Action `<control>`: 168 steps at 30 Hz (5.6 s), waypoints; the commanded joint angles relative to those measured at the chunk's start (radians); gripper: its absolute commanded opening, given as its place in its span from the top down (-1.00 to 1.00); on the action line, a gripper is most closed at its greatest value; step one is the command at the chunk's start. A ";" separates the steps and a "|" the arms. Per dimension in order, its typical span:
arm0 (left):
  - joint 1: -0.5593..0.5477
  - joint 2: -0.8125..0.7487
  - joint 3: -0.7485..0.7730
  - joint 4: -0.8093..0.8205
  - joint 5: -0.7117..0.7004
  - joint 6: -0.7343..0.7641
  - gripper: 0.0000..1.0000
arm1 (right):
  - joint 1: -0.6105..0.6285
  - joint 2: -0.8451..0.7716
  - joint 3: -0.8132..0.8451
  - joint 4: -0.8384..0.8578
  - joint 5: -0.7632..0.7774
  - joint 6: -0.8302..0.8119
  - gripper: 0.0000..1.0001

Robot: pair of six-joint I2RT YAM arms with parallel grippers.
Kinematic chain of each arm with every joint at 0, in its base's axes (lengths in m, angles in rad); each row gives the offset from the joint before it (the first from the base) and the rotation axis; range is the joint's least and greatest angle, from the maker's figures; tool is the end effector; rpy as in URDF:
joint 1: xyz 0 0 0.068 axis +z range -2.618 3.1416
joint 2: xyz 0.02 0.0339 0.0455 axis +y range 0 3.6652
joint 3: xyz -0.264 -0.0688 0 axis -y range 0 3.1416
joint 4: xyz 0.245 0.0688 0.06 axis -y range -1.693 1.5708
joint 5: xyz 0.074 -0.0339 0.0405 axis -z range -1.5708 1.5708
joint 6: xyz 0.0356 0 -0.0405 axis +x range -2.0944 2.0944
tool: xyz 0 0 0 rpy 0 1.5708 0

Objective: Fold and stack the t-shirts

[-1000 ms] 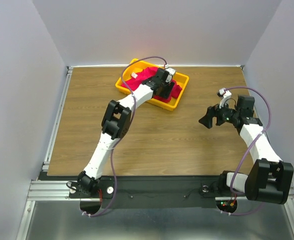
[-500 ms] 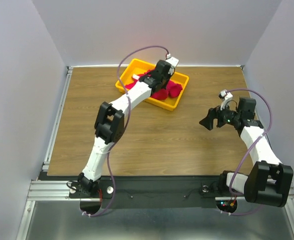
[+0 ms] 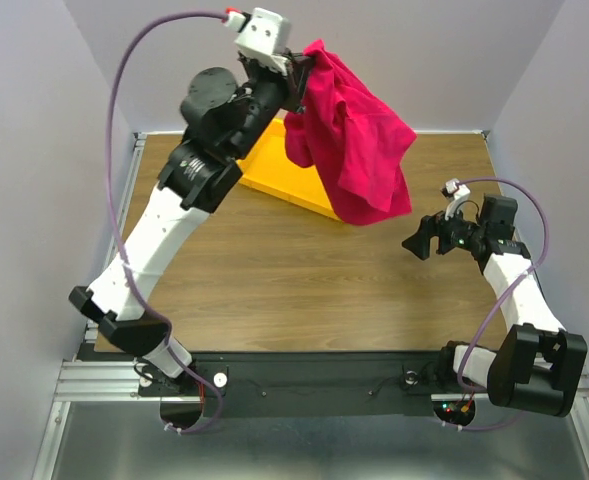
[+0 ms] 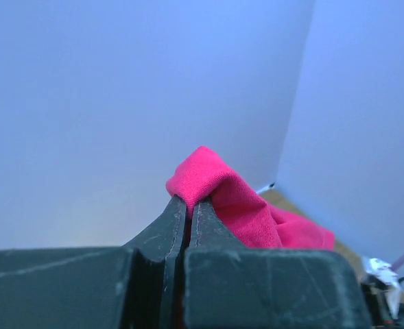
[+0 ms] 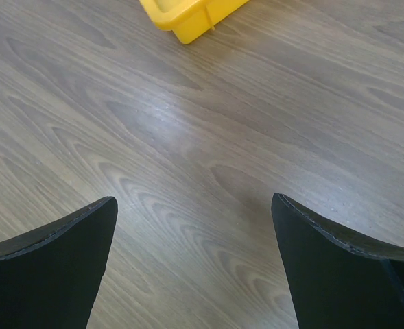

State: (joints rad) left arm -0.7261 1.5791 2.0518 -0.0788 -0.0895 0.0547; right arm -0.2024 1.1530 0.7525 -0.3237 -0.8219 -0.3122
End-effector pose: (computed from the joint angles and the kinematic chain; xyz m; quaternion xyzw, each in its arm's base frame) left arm 0.2370 -0.2062 0.5845 0.1766 0.5270 -0.2503 0.7928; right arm 0.2359 -0.0218 0.2494 -0.2097 0.8256 0.2564 0.4569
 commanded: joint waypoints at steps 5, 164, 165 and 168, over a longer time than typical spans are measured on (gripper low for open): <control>0.004 -0.151 -0.188 0.066 0.183 -0.090 1.00 | -0.019 -0.010 0.002 0.044 -0.016 -0.019 -1.00; 0.729 -0.364 -1.122 -0.281 -0.324 -0.911 -0.57 | 0.070 0.088 0.145 -0.348 -0.268 -0.419 -1.00; 0.729 -0.431 -1.146 -0.239 -0.228 -0.848 -0.57 | 0.136 0.129 0.183 -0.377 -0.211 -0.423 -1.00; 0.729 -0.539 -1.249 -0.067 -0.063 -0.674 -0.61 | 0.214 0.178 0.229 -0.376 -0.155 -0.369 -1.00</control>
State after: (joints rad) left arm 0.0067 1.1603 0.8879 -0.3759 -0.3710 -0.9318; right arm -0.0780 1.2972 0.9016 -0.5949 -1.0260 -0.6247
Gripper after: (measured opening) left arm 0.790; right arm 0.999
